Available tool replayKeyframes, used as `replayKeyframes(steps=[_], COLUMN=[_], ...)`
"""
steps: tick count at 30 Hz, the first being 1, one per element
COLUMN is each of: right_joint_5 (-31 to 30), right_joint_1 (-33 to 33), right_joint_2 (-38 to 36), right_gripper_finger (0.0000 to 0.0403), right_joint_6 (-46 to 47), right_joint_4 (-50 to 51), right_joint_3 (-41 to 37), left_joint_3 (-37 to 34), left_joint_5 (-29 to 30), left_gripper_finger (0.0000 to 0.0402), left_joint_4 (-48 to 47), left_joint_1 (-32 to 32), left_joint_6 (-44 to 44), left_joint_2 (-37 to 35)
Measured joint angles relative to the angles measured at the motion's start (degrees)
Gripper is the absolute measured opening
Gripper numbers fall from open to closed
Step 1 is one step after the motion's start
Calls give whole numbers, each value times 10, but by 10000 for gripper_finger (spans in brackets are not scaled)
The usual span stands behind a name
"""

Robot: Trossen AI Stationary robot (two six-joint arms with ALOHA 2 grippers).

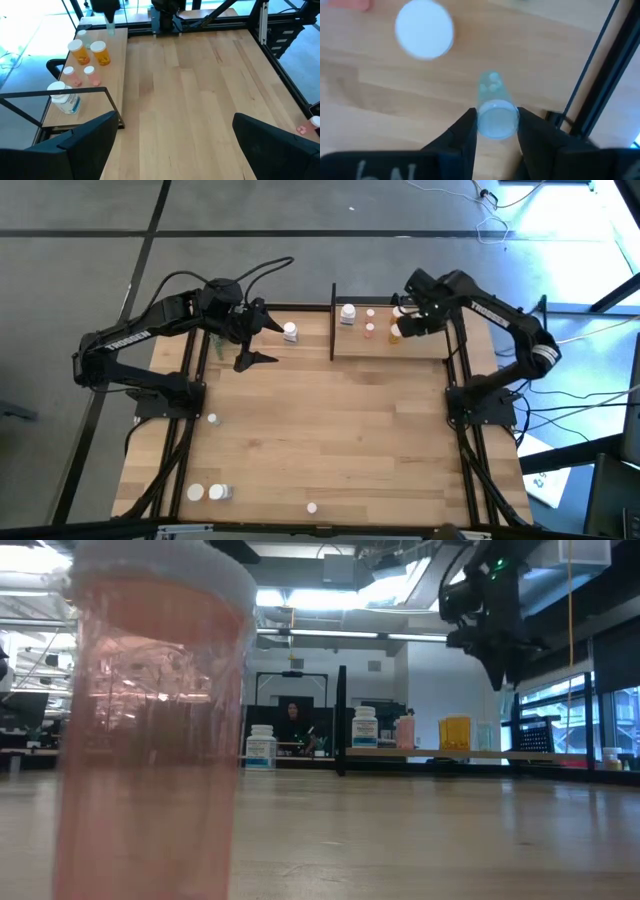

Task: Pick and place medicine bottles onto shelf by color
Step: Put the right blue pill bottle on the shelf aligned with the other blue pill bottle

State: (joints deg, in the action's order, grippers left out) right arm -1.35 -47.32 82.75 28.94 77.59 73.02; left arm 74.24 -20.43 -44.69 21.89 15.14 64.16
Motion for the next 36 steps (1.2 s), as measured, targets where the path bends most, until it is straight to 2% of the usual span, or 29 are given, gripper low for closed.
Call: replayKeyframes(steps=[14, 36], right_joint_5=[-20, -16], right_joint_1=[-28, -47], right_joint_2=[89, 113], right_gripper_finger=[128, 128], right_joint_6=[-68, -82], right_joint_4=[-64, -67], right_joint_3=[0, -1], left_joint_3=[0, 0], left_joint_5=[0, 0], left_gripper_finger=[387, 387], left_joint_4=[0, 0], left_joint_1=[0, 0], left_joint_6=[-15, -15], left_joint_2=[0, 0])
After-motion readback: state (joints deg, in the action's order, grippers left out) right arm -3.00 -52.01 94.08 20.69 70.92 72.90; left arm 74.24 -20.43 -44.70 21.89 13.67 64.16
